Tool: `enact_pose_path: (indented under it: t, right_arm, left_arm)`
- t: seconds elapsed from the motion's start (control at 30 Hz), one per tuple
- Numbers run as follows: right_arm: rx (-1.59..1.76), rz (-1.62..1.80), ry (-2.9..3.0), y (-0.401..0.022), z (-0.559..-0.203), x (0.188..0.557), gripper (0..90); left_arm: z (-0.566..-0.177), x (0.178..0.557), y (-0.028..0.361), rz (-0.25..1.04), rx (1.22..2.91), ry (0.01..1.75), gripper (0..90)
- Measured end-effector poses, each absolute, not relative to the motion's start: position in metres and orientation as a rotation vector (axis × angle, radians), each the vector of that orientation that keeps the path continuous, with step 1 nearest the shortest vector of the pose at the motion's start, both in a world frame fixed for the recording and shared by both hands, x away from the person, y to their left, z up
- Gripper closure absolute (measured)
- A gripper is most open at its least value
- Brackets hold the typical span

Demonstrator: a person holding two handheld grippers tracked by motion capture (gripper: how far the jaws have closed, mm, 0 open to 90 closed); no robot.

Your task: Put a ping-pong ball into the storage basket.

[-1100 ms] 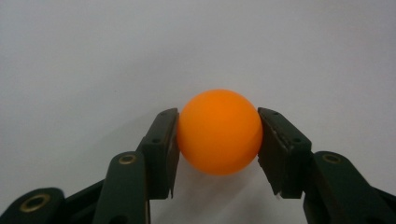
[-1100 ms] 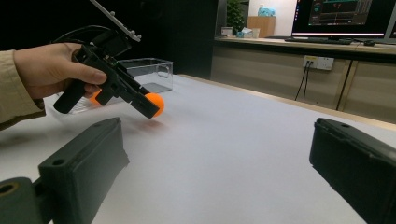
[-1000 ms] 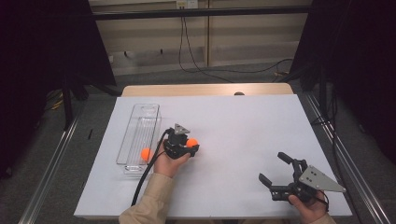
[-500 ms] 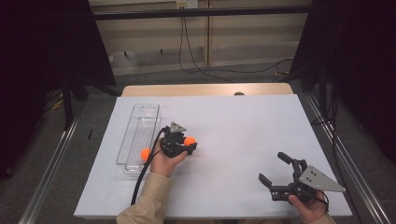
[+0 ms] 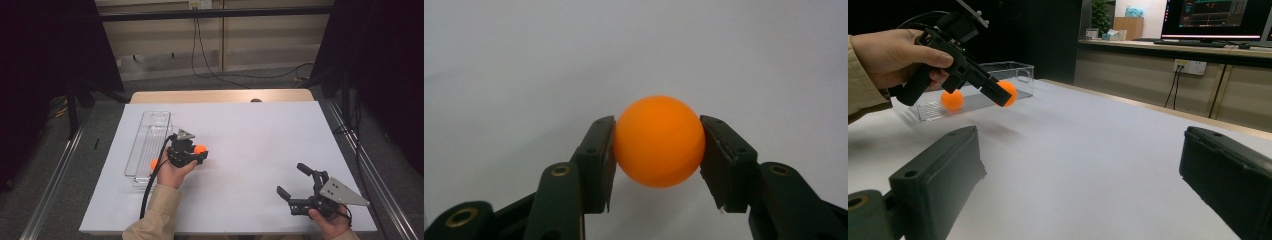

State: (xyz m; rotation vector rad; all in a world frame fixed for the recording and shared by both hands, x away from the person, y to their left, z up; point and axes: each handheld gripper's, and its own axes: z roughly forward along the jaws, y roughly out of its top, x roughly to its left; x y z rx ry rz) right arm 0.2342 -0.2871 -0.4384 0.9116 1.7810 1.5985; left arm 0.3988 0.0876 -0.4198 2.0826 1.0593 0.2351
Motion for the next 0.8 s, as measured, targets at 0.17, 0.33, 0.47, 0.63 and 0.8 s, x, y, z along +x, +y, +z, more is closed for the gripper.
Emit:
enact_pose_path:
  t: [0.17,0.33,0.47,0.63,0.8]
  right_arm:
    - [0.911,1.599,1.780,-0.2872,-0.4384,0.2342,2.8]
    - [0.911,1.598,1.781,-0.2872,-0.4384,0.2343,2.8]
    - [0.911,1.599,1.780,-0.2873,-0.4383,0.2342,2.8]
    - [0.911,1.598,1.782,-0.2870,-0.4384,0.2342,2.8]
    - [0.912,1.600,1.780,-0.2872,-0.4383,0.2341,2.8]
  left_arm:
    - [-0.4176,0.3989,0.0896,0.234,2.083,1.060,50.8]
    - [-0.4153,0.3990,0.0911,0.236,2.069,1.069,50.8]
    - [-0.4126,0.3993,0.0939,0.236,2.070,1.070,50.8]
    - [-0.4115,0.3997,0.0954,0.235,2.073,1.065,50.8]
    - [-0.4106,0.3992,0.0955,0.237,2.074,1.069,50.9]
